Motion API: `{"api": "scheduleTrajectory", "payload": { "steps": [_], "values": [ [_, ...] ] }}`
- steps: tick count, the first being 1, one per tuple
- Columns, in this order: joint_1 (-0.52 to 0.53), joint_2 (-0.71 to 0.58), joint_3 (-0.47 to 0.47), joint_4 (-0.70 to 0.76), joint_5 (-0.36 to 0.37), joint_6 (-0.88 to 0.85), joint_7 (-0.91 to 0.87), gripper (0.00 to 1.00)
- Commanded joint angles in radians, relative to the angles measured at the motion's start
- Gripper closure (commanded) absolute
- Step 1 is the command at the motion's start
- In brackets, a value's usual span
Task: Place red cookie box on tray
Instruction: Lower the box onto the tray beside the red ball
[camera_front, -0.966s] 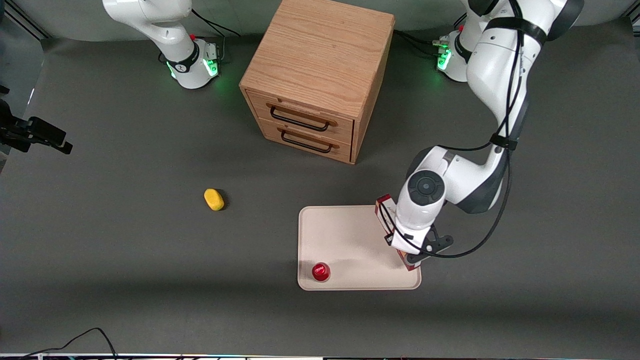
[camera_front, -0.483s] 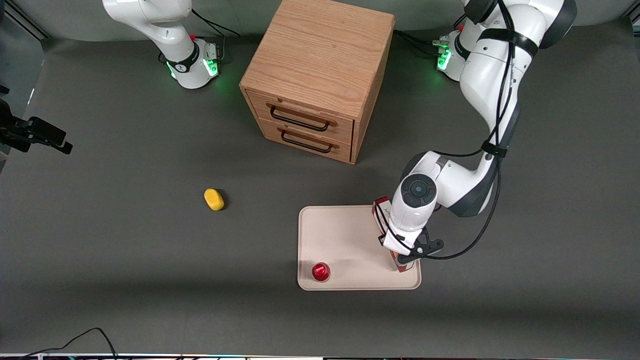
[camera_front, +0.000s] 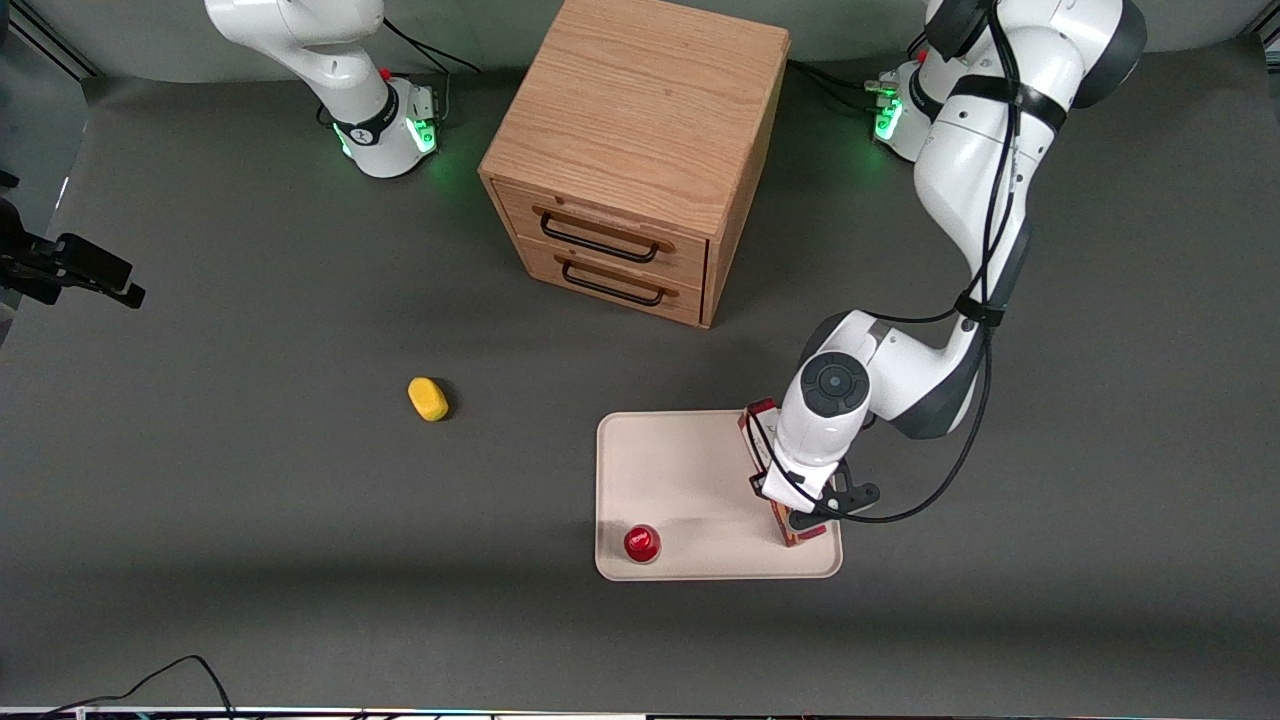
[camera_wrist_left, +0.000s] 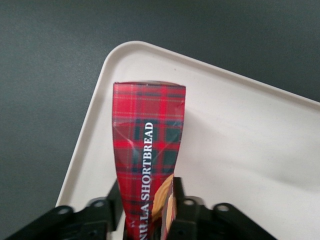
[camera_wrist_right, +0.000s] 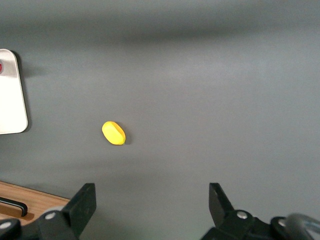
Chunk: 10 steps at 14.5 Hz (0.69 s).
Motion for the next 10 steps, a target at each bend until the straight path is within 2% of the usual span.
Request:
{"api": "scheduleTrajectory", "payload": {
  "steps": [1,4,5,8,10],
  "values": [
    [0.014,-0.021,-0.004,-0.013,0.012,-0.014,0.014,0.0],
    [0.022,-0.076,-0.01,0.019,-0.007,-0.211,0.055,0.0],
    [0.022,-0.105,-0.015,0.033,-0.04,-0.289,0.1,0.0],
    [0.048,-0.211,-0.004,0.091,-0.207,-0.519,0.259,0.0],
    [0.081,-0.286,-0.006,0.099,-0.235,-0.651,0.325,0.0]
  ]
}}
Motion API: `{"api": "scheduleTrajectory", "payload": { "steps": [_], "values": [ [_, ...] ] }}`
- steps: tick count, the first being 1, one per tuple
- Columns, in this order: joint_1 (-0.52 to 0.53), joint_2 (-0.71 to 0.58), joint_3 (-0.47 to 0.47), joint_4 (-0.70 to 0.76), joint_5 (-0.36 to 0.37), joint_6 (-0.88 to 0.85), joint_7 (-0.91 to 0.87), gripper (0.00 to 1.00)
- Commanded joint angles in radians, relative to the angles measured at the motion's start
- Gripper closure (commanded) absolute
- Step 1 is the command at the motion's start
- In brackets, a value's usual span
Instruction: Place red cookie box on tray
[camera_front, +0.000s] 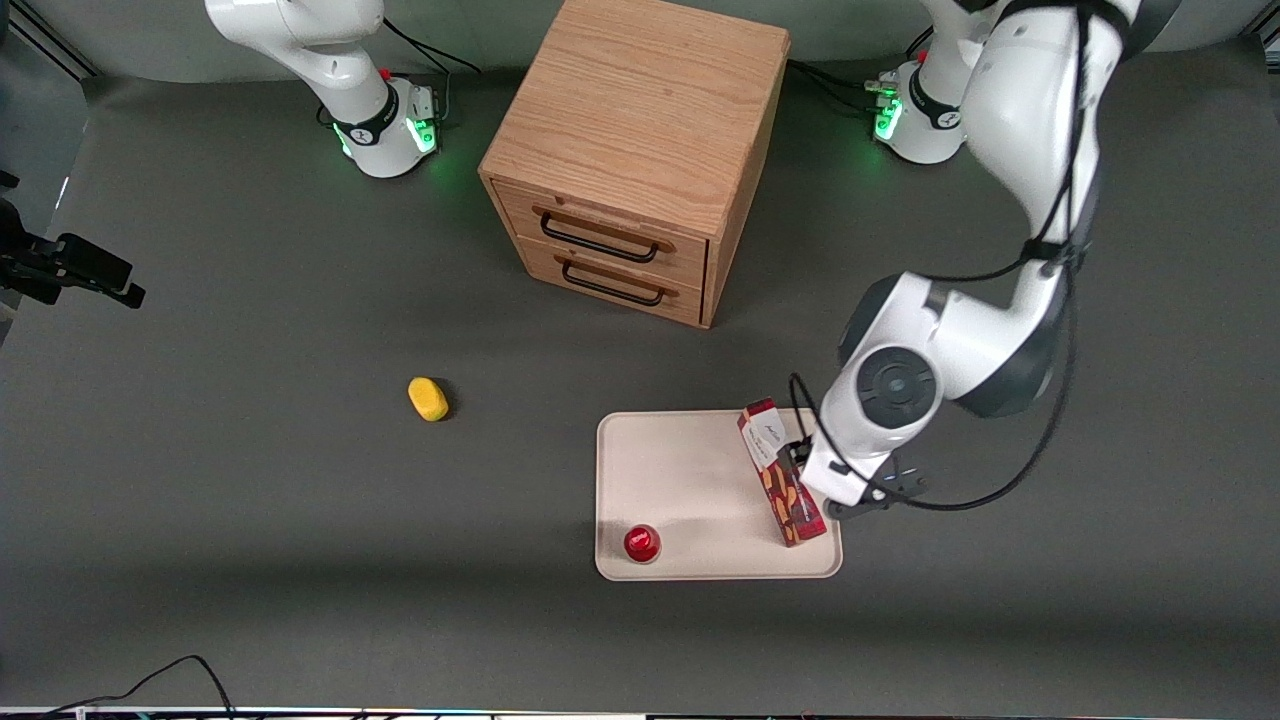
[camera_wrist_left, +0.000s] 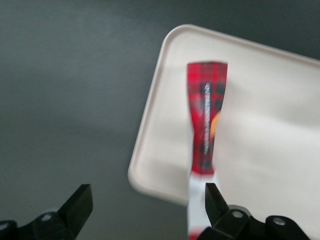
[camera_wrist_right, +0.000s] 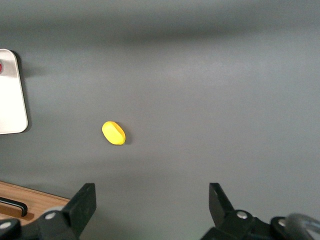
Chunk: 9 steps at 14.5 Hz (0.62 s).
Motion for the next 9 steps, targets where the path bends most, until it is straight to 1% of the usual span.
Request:
{"api": "scheduleTrajectory", "payload": {
  "steps": [1,3,5,7,8,9],
  "values": [
    [0.042,-0.125,0.002,-0.013,-0.066,-0.162,0.113,0.0],
    [0.072,-0.199,0.023,-0.02,-0.093,-0.252,0.187,0.0],
    [0.074,-0.291,0.084,-0.058,-0.105,-0.306,0.26,0.0],
    [0.076,-0.409,0.158,-0.194,-0.117,-0.273,0.392,0.0],
    [0.074,-0.461,0.21,-0.26,-0.145,-0.247,0.47,0.0],
    [0.073,-0.521,0.254,-0.335,-0.151,-0.216,0.551,0.0]
  ]
}}
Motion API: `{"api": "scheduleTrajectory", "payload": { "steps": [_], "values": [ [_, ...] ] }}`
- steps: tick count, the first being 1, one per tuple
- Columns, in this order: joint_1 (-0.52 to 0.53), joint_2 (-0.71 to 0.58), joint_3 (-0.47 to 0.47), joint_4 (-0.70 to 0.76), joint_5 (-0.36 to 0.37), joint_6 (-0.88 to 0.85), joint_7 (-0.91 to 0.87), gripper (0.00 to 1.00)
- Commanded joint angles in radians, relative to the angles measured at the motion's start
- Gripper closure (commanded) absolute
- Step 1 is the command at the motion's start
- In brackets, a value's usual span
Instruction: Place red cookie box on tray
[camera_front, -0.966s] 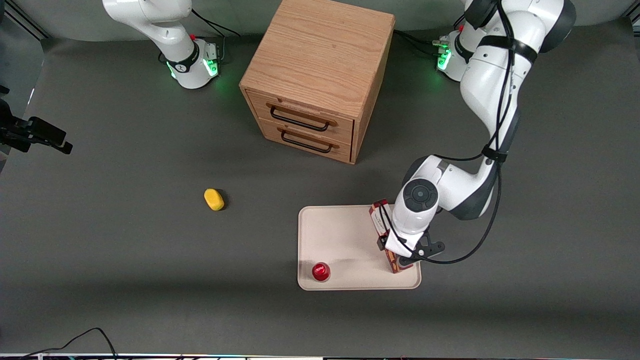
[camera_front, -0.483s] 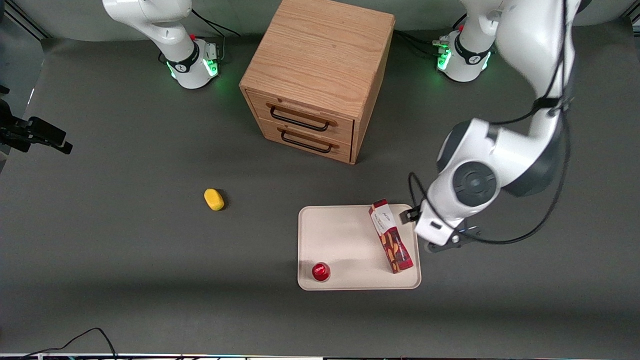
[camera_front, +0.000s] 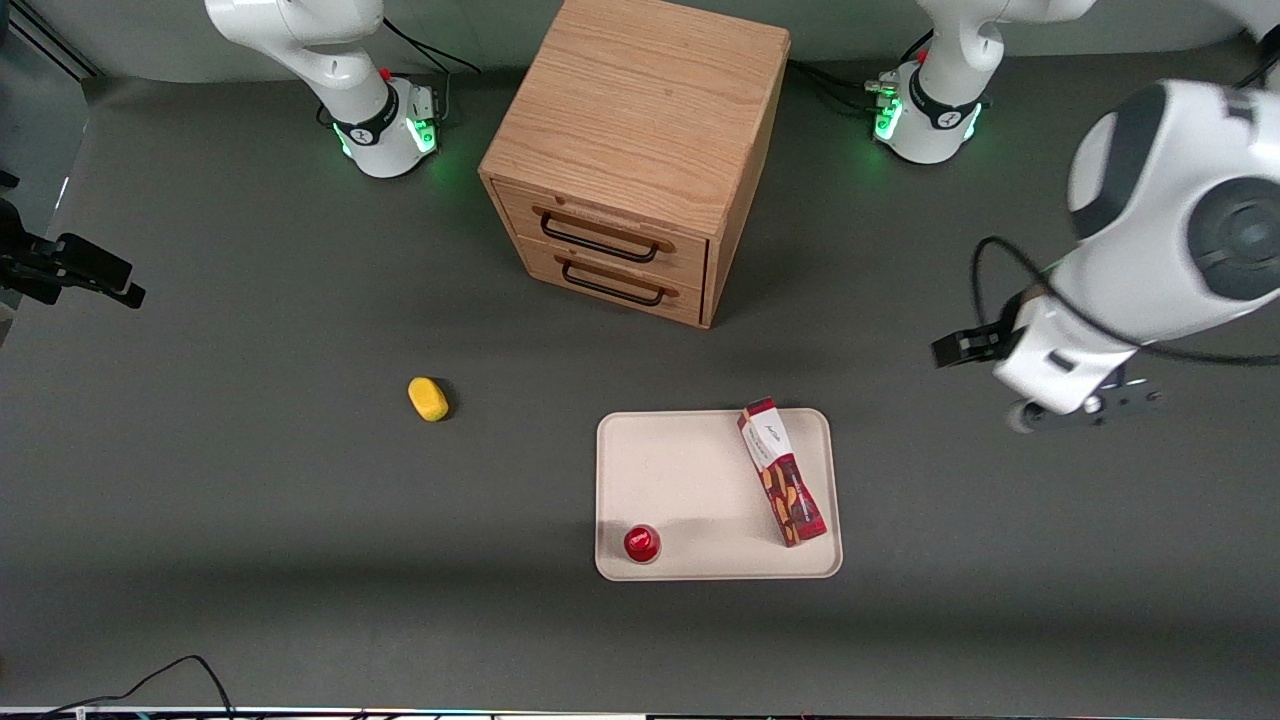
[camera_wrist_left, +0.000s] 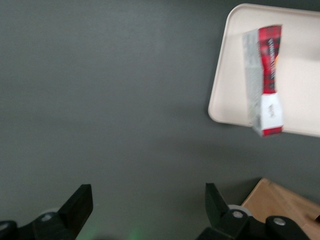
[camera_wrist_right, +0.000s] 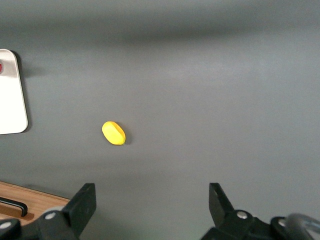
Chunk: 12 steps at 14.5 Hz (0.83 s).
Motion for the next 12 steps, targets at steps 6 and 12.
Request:
{"api": "scheduleTrajectory", "payload": {
  "steps": [6,12],
  "values": [
    [-0.002,-0.386,0.167,-0.469,0.039,0.179,0.285,0.0],
    [-0.004,-0.388,0.212,-0.44,0.032,0.151,0.293,0.0]
  ]
}}
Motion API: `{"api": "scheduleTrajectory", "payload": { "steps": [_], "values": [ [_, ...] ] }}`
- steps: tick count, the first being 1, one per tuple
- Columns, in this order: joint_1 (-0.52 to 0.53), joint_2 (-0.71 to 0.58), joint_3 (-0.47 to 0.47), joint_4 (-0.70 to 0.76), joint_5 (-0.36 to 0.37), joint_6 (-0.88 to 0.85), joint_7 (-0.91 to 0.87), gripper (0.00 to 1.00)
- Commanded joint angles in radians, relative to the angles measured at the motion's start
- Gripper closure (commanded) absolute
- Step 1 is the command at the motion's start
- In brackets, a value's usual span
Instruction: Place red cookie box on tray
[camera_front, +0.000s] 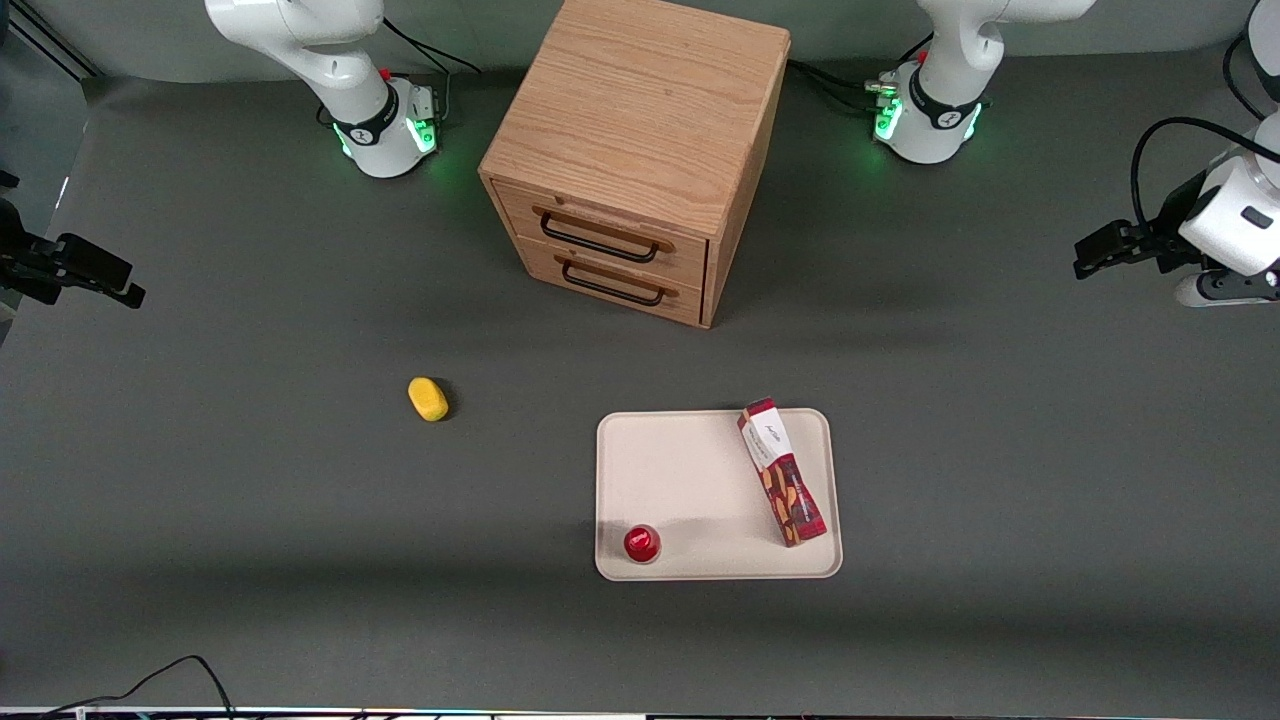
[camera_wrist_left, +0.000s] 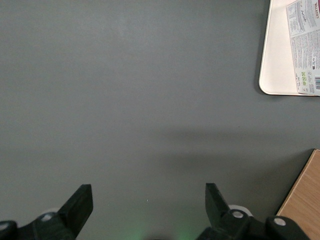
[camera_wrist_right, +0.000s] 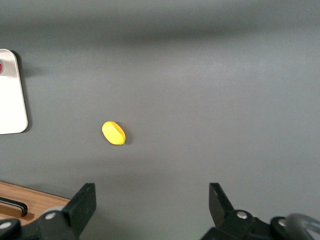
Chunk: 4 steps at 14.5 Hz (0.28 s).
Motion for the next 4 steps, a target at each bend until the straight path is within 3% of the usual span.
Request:
{"api": "scheduleTrajectory", "payload": {
  "steps": [1,4],
  "values": [
    [-0.011,-0.018,0.006,0.01,0.011,-0.011,0.015,0.0],
    [-0.014,-0.01,0.006,0.049,0.014,-0.05,0.015,0.0]
  ]
}}
